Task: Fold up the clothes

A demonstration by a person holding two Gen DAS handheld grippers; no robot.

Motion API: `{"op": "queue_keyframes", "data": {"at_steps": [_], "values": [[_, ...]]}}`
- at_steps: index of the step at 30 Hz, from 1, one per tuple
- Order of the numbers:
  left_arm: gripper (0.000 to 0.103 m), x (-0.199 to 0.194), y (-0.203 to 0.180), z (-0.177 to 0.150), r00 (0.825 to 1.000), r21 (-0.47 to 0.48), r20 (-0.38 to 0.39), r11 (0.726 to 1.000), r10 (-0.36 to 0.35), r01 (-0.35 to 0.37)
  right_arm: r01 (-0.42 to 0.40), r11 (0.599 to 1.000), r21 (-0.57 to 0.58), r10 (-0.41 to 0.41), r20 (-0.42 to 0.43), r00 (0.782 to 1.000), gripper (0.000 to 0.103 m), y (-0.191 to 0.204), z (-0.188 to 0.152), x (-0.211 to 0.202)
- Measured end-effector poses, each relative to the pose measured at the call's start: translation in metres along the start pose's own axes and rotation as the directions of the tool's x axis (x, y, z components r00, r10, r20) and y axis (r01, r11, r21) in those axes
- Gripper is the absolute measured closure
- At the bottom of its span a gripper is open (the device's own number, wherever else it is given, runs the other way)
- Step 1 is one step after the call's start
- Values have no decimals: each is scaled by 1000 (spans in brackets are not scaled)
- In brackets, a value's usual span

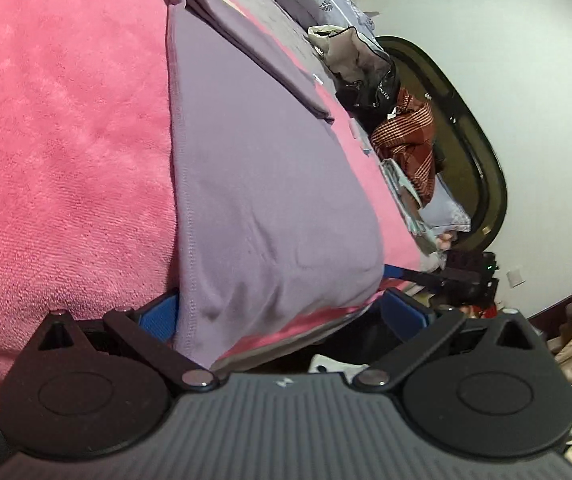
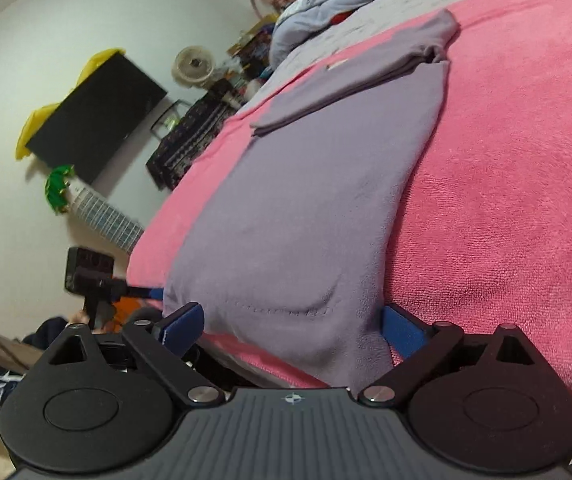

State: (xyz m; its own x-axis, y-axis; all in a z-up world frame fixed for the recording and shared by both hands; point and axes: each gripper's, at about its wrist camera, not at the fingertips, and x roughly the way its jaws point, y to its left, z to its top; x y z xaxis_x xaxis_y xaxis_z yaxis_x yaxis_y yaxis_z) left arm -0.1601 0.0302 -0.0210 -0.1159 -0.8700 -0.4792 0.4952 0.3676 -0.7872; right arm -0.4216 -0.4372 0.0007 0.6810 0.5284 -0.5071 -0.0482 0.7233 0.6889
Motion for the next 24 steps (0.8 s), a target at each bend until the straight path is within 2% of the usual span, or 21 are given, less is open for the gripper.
{"op": "queue_keyframes", "data": {"at_steps": [4,5,8,11,13,15,18,20,22,24], "values": [[2,6,-3,-1,1000,3,-9,1000,-27,27,-45,998,53,45,3,999,16,-10,-2,-3],[2,9,-3,0,999,-3,-12,999,-37,37,-64,995,77,63,12,998,23,-13,-3,-4],[14,17,-4,0,998,-19,-41,998,-56,55,-73,994,81,74,-13,997,34,-14,-7,0],[21,26,-7,-2,997,-26,-83,1000,-3,1,-53,995,80,58,-61,996,45,-15,-12,8],[31,29,-9,-2,996,-37,-86,999,22,-25,-48,994,97,54,-65,996,51,-16,-16,13],[33,30,-10,-2,997,-56,-72,998,12,-16,-43,993,111,51,-65,997,57,-16,-17,18],[43,30,-11,-4,999,-87,-36,996,-31,28,-38,993,112,45,-55,997,69,-13,-17,17],[49,29,-13,-5,999,-97,-20,994,-45,43,-38,992,124,43,-39,998,82,-12,-18,16],[57,29,-12,-6,998,-113,-13,992,-62,60,-39,988,152,42,-19,999,86,-14,-21,15],[60,28,-11,-9,998,-135,3,989,-56,56,-37,980,198,40,-10,999,89,-16,-25,15]]}}
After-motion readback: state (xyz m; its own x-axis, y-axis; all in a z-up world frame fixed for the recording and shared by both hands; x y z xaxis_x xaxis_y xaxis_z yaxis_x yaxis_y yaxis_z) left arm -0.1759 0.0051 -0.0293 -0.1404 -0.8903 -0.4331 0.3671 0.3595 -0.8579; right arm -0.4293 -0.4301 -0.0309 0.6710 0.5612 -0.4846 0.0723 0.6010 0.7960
